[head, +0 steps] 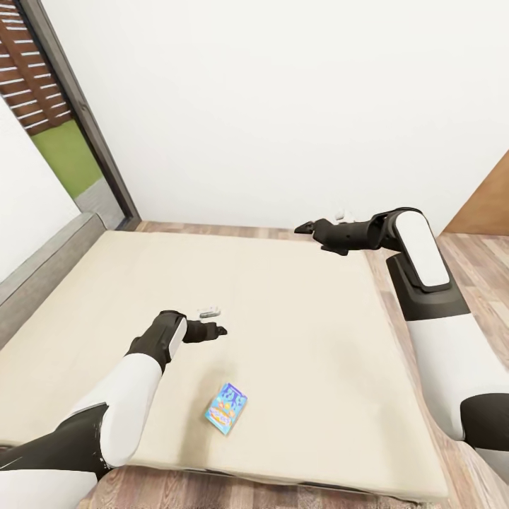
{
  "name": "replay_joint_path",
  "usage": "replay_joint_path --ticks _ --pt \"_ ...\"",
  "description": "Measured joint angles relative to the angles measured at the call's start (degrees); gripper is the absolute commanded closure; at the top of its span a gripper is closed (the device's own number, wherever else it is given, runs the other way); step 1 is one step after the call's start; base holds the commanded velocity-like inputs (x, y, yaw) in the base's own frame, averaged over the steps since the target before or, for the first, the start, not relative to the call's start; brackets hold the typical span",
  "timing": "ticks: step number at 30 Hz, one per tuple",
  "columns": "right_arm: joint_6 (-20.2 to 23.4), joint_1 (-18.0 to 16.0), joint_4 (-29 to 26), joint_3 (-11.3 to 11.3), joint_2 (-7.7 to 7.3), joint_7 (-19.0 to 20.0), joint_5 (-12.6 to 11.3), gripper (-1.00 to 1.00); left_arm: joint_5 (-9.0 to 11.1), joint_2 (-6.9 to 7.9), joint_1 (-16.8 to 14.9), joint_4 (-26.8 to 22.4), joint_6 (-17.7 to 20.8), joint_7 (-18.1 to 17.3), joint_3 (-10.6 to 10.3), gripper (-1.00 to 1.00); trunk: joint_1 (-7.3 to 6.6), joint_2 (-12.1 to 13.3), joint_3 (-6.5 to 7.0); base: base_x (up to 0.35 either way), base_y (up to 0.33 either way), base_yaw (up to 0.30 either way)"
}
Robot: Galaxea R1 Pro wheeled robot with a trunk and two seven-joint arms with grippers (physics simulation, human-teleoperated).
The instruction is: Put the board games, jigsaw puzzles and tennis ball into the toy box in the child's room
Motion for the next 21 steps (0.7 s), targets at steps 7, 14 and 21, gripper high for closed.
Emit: replay_joint_path --ticks 7,14,21 --pt "0.0 0.0 0.0 0.1 -0.03 -0.4 0.0 -1.0 0.0 -0.13 0.0 -0.1 -0.1 0.0 0.0 -1.0 0.0 0.0 -0.66 0.0 0.0 0.0" --pt "0.0 -0.1 -0.3 0.0 -0.05 -0.9 -0.1 -1.0 0.0 -0.14 0.0 -0.2 -0.3 -0.1 -0.1 -1.0 0.0 0.0 -1.33 0.0 0.0 0.0" --pt "0.0 -0.1 -0.3 0.0 -0.04 -1.4 -0.1 -1.0 0.0 -0.17 0.0 -0.8 -0.4 -0.1 -0.3 -1.0 0.0 0.0 -1.99 0.0 0.0 0.0"
